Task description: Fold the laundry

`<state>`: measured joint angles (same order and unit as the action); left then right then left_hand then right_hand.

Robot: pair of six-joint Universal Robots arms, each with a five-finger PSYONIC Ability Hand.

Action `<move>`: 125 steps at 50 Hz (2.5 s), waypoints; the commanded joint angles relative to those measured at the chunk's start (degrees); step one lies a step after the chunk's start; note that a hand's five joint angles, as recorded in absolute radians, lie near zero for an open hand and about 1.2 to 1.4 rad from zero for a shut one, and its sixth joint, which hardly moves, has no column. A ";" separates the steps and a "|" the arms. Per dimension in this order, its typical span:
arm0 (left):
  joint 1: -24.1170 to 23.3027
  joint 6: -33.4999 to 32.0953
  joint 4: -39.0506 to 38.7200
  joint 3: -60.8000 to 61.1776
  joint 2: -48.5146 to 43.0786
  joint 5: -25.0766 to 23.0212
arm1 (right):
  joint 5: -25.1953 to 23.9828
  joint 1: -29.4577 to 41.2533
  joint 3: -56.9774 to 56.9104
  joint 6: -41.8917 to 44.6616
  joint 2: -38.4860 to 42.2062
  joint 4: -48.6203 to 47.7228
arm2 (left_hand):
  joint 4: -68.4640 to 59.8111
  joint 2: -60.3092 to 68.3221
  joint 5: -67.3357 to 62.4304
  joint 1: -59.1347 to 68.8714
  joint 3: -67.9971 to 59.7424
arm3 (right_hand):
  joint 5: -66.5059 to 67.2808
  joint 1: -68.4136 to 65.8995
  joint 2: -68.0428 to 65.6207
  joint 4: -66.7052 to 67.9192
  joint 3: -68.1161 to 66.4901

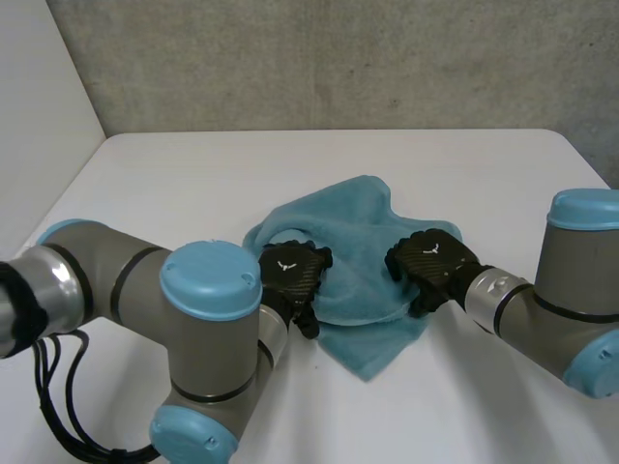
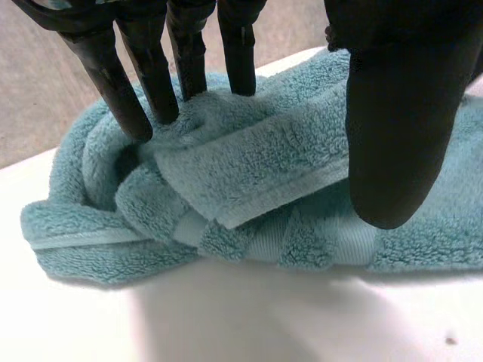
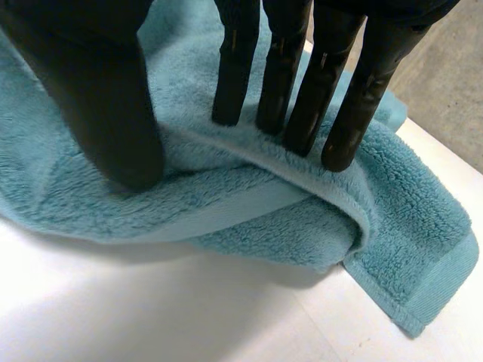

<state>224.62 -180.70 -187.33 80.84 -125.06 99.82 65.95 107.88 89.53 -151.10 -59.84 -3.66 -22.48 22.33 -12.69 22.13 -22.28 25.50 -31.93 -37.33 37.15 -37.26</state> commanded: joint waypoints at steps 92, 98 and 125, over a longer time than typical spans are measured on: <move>14.26 -2.29 2.59 12.20 18.97 4.06 | 15.09 4.71 -18.34 -16.86 4.55 3.75 | -4.72 4.88 -4.52 5.07 -4.92 | 44.50 -48.07 -42.67 42.85 -42.74; 15.76 -2.38 1.88 18.99 19.24 4.15 | 14.82 4.80 -13.94 -16.95 2.63 4.10 | -5.23 5.38 -5.02 5.58 -5.43 | 5.74 -9.31 -3.91 4.09 -3.98; 23.23 2.37 -1.46 19.17 13.26 -6.22 | 8.24 0.05 0.56 -16.25 -6.96 3.49 | -57.52 57.67 -57.31 57.87 -57.72 | -11.26 7.69 13.09 -12.91 13.02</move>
<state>247.68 -178.27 -186.78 100.37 -112.81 93.30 75.47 110.11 88.64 -167.58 -66.68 0.09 -64.36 64.35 -53.77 64.40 -63.88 20.22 -26.58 -30.30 30.15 -30.07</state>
